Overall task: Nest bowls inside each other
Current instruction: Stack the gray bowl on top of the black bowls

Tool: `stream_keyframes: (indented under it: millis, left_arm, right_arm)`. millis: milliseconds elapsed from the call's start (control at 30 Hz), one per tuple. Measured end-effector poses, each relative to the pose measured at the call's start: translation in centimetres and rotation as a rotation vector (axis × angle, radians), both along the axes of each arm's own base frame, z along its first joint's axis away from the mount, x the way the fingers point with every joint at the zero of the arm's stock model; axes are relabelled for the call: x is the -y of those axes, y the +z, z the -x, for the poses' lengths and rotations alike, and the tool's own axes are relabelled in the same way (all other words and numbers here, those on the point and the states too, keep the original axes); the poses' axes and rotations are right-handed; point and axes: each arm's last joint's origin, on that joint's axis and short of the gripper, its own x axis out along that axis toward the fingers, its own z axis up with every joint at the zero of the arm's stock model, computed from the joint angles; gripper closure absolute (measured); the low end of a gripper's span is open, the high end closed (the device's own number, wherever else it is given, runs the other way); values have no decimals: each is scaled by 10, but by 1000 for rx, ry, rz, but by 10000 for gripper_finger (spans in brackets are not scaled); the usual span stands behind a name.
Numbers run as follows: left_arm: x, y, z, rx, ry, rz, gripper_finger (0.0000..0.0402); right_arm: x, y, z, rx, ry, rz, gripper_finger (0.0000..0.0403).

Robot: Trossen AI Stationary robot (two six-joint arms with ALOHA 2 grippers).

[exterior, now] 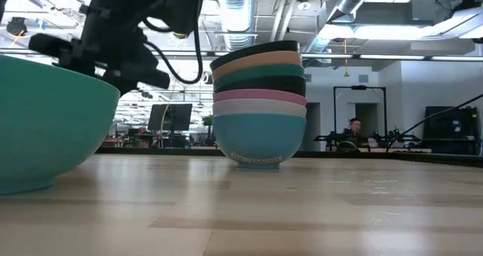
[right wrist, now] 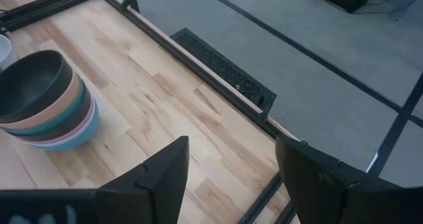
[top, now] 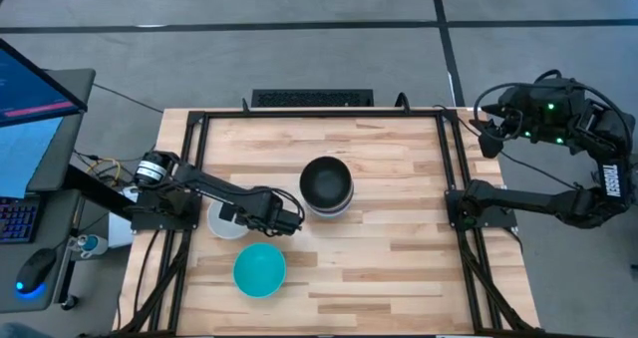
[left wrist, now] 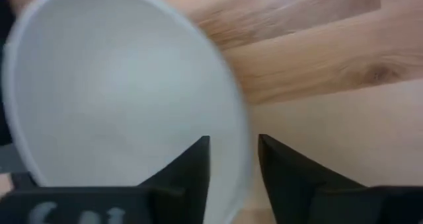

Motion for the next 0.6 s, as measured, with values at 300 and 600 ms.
stream_keyframes:
  millis: [300,600]
  left_arm:
    - [0,-16,3,20,-29,22,356]
    - [0,14,-6,-17,-138,111,399]
  right_arm:
    - [0,0,0,0,0,0,152]
    - [0,0,0,0,0,0,152]
